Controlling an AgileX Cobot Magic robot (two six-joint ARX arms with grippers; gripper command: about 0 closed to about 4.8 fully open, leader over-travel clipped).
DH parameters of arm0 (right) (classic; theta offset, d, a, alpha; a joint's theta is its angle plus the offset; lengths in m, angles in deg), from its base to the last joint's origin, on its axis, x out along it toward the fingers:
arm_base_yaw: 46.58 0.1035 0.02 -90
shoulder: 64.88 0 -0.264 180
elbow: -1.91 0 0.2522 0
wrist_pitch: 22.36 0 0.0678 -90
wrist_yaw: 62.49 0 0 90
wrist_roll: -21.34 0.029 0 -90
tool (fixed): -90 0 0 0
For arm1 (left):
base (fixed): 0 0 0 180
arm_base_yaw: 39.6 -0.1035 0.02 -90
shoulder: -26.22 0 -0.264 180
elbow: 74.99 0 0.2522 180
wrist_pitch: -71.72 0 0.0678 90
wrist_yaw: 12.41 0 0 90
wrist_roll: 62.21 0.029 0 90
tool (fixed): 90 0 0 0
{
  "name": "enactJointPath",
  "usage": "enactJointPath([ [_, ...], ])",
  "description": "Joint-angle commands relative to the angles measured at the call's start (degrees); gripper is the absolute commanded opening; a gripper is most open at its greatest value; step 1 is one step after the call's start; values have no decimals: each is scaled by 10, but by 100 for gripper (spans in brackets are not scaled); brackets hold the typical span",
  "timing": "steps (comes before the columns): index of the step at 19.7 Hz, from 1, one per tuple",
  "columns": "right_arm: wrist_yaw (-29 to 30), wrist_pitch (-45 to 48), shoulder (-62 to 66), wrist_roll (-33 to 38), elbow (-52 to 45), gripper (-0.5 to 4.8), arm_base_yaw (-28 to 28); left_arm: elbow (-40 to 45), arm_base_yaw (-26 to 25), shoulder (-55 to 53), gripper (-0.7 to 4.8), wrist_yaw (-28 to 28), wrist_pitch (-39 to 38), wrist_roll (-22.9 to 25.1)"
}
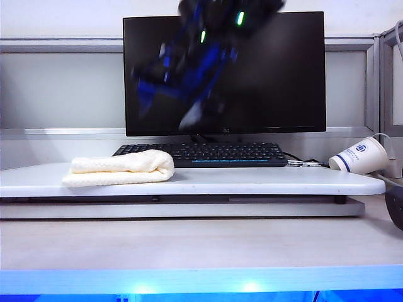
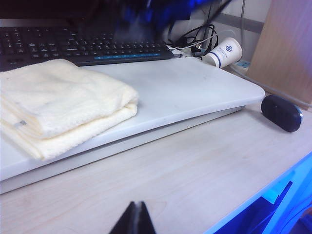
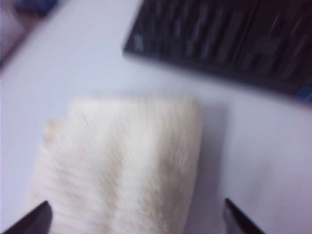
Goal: Wipe the tabletop with a clean cloth to remove dust and stains.
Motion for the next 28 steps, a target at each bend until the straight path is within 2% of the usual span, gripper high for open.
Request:
enactJointPath([
  [1,-29,-26,-70,-49,0,435,-2,1,0,0,-6,2,3,-2],
  [8,-63,-114,-258,-96,-21,416,-46,1,0,0,-6,6,3,-2],
  [9,-67,-107,-282,-96,-47,405,-52,1,0,0,-6,12,4,-2],
  [10,-68,-92,-316,-91,-92,371,-60,1,0,0,-6,13,4,-2],
  [14,-103,-40,-474,-70,-290,355,-82,1,0,0,-6,15,4,-2],
  [17,-146,-82,-604,-88,-380,323,-82,1,0,0,-6,15,4,-2],
  [20,-188,-128,-707,-102,-432,322,-85,1,0,0,-6,15,7,-2],
  [21,-189,-139,-737,-108,-449,308,-91,1,0,0,-6,15,10,-1],
  [22,-188,-159,-776,-111,-471,271,-108,1,0,0,-6,15,15,-1],
  [23,-179,-185,-834,-120,-503,253,-142,1,-1,0,-6,14,17,2],
  [25,-147,-214,-881,-119,-530,247,-180,1,-1,0,-6,8,17,3],
  [27,-123,-243,-931,-120,-563,198,-224,0,-1,0,-6,-10,18,3],
  [28,-109,-251,-948,-119,-575,197,-239,0,-1,0,-6,-19,18,3],
])
